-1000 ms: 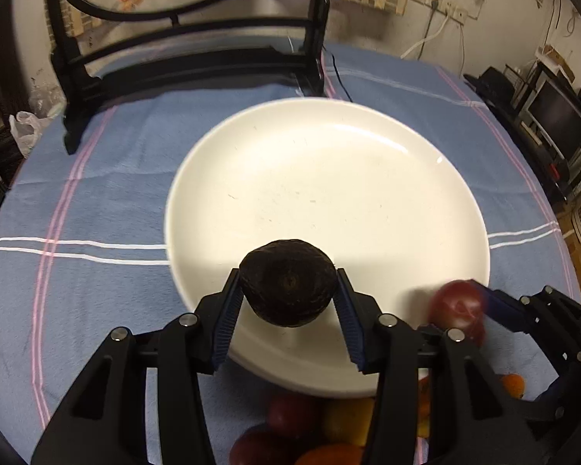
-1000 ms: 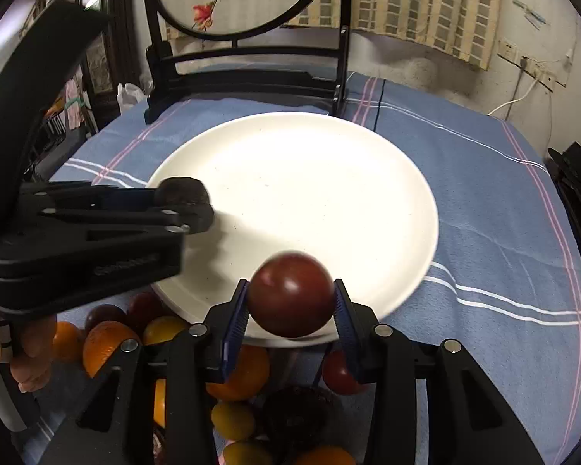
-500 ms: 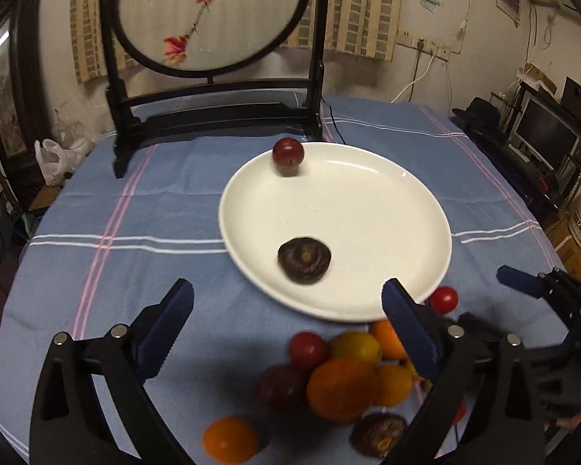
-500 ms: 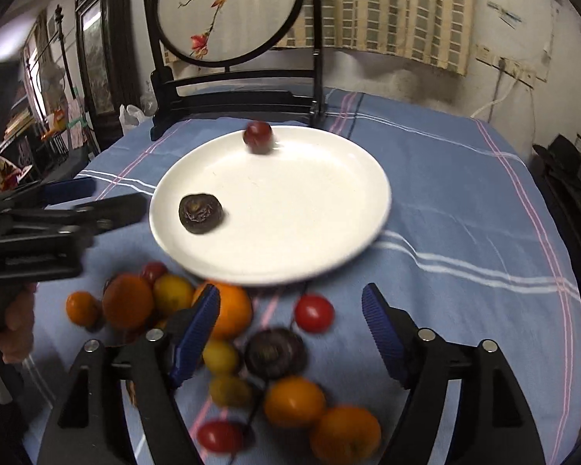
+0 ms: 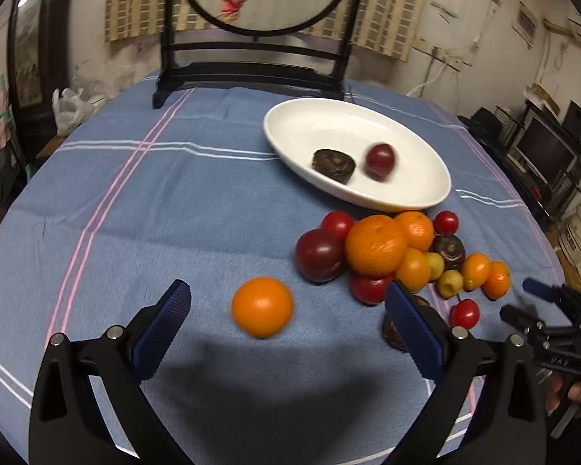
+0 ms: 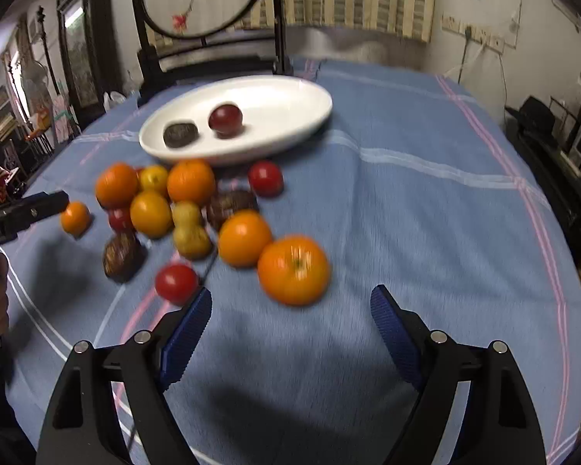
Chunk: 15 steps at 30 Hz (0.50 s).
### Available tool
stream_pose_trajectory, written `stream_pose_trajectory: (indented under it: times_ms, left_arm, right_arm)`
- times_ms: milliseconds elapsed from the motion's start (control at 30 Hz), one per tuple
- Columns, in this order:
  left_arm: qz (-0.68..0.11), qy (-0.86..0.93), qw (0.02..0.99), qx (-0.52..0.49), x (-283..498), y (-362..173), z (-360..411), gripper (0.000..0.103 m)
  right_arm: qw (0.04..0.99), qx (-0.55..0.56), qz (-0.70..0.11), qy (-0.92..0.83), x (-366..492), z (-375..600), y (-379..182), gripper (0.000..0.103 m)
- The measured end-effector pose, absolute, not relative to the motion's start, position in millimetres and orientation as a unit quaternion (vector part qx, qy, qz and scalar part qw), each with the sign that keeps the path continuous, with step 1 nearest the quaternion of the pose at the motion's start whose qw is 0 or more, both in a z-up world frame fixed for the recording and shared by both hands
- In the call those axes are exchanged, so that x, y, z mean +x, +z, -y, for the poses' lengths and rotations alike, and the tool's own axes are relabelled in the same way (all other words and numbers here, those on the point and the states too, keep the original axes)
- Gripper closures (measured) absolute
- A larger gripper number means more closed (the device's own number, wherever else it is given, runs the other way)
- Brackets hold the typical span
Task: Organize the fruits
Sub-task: 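Move both open tools back toward the fruit pile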
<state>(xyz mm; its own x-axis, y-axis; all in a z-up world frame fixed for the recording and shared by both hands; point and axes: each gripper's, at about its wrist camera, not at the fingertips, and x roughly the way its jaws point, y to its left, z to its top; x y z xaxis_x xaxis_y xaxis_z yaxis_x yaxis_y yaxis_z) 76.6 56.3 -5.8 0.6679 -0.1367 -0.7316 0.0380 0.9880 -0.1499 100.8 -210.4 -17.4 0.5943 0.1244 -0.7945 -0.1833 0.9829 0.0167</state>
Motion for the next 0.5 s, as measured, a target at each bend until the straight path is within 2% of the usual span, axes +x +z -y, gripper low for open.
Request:
stream_pose_trajectory:
  times_ms: [267,500]
  left_arm:
    - [-0.408,-0.071,0.908,-0.064,78,-24,-55,0.005]
    - [-0.431,-0.096,0.893,-0.093,87,-33,-59,0.005]
  right_arm:
    - [0.880,-0.038,-0.471,0.047,121,208,-35,0.019]
    - [0.889,-0.015,-0.453,0.058,134,207,-37,0.029]
